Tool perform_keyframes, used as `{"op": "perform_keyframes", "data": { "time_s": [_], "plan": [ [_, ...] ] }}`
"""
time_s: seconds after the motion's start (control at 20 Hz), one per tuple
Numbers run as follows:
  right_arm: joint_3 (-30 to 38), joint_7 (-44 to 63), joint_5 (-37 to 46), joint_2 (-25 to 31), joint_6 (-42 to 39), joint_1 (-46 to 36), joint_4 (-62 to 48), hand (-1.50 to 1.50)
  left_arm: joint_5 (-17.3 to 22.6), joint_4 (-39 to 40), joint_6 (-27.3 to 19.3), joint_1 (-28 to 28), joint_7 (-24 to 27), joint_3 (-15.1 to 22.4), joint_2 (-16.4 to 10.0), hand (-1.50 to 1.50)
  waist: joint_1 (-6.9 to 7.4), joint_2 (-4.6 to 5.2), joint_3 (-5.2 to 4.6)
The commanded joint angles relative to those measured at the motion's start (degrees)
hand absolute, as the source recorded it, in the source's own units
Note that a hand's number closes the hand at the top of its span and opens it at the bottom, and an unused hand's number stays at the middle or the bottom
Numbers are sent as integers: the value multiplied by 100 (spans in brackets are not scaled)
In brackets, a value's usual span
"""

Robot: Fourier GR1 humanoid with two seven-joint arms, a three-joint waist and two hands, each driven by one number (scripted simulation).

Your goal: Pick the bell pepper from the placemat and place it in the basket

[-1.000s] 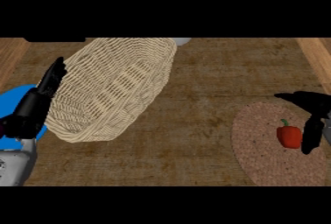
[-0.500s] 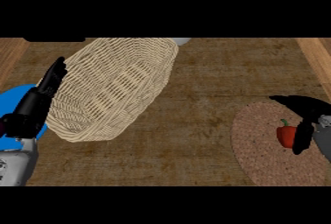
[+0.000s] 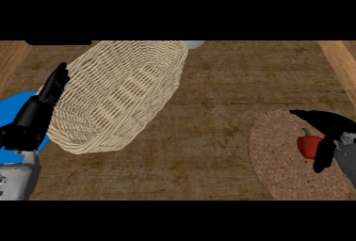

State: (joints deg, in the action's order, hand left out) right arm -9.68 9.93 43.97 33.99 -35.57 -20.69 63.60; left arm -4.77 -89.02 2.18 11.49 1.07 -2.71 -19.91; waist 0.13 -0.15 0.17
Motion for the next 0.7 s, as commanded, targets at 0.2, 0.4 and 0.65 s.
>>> {"op": "perform_keyframes", "data": {
  "time_s": [0.2, 0.4, 0.65],
  "plan": [
    [292, -442, 439, 3, 48, -32, -512, -150, -148, 47, 198, -93, 167, -111, 191, 0, 5, 19, -17],
    [446, -170, 555, -159, 24, 312, -24, -150, -246, -142, 245, -87, -35, -173, 257, 0, -14, 11, -17],
    [486, -635, 818, -320, 378, 112, -962, 150, -279, 2, 304, 69, -86, -199, 366, 0, -10, 17, -16]
  ]
}}
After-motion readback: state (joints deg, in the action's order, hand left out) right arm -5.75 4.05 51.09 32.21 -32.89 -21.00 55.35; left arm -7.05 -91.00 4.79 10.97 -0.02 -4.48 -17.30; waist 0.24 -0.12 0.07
